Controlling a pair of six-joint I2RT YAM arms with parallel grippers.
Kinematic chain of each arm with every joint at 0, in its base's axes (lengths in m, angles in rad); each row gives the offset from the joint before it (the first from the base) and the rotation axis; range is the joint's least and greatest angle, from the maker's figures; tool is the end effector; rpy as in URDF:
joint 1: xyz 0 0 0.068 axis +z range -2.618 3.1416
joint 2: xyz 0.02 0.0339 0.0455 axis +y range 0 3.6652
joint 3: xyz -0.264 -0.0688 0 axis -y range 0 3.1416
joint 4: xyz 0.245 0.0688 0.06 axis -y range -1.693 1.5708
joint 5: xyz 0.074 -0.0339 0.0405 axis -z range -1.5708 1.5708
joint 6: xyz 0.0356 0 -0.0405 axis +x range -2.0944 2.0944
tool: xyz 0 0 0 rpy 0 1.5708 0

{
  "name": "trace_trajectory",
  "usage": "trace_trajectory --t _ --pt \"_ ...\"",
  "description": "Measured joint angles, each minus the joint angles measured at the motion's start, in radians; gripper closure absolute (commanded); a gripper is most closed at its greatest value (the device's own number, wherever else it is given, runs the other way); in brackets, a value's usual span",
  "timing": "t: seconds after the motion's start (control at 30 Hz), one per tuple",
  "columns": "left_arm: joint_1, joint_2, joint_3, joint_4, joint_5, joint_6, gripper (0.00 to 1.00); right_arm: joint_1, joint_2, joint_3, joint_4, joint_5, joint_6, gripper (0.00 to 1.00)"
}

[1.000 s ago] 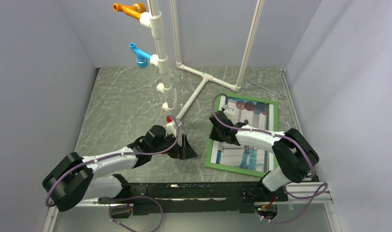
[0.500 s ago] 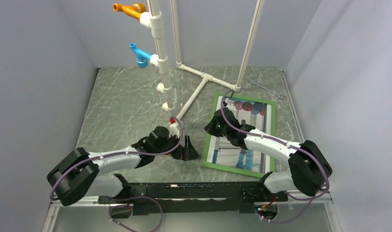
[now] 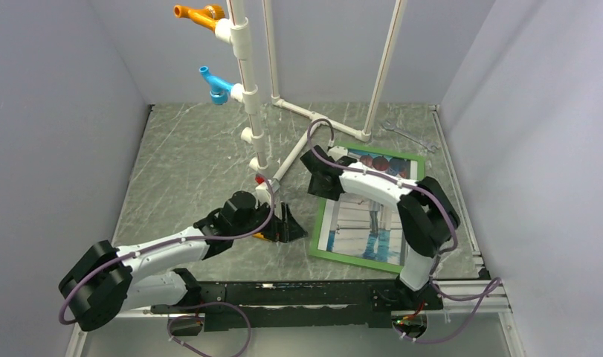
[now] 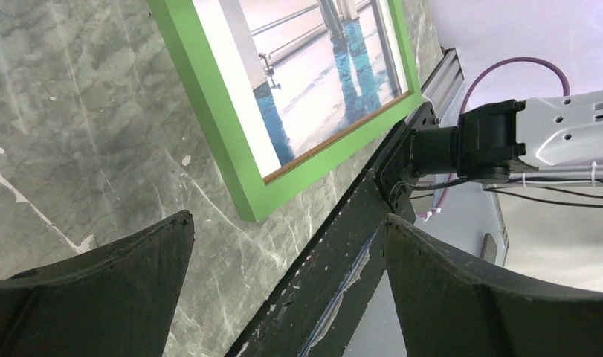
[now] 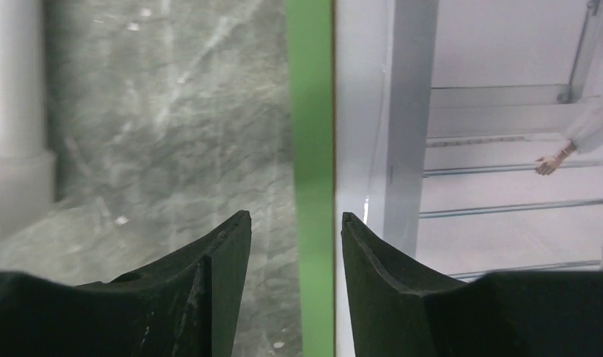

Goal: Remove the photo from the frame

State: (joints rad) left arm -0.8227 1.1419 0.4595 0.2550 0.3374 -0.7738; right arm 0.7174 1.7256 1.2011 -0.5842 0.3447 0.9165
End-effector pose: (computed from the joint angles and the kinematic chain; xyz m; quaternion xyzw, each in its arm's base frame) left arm 0.1520 -0.1811 0.2010 0.1111 0.8266 -0.4805 0.2712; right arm 0.2722 0.2215 0.2074 0.1344 0.9504 0.0502 0.2761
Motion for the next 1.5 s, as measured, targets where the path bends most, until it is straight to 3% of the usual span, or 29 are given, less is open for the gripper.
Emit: trace_trajectory --t 0.23,0.67,0.7,0.77,1.07,1.5 --pt "-0.001 -0.065 -0.002 -0.076 -0.046 0.027 0.01 0.004 0.128 0.061 -0.119 0.04 0.051 0.6" --pt "-0.001 -0.098 -0.016 -0.106 -0.065 0.048 0.01 0.006 0.22 0.147 -0.169 0.053 0.09 0.71" --pt "-0.001 -0.098 -0.018 -0.107 -0.065 0.048 0.01 0.006 0.222 0.149 -0.172 0.055 0.09 0.76" --pt "-0.001 -0.097 -0.018 -0.106 -0.065 0.048 0.01 0.007 0.223 0.15 -0.175 0.059 0.089 1.0" --pt "-0.001 -0.029 -0.055 -0.024 -0.029 0.007 0.01 0.01 0.165 0.074 -0.086 0.043 0.054 1.0" --pt "-0.001 0.223 0.037 0.108 0.057 -0.034 0.03 0.005 -0.164 -0.153 0.057 -0.045 -0.009 1.0"
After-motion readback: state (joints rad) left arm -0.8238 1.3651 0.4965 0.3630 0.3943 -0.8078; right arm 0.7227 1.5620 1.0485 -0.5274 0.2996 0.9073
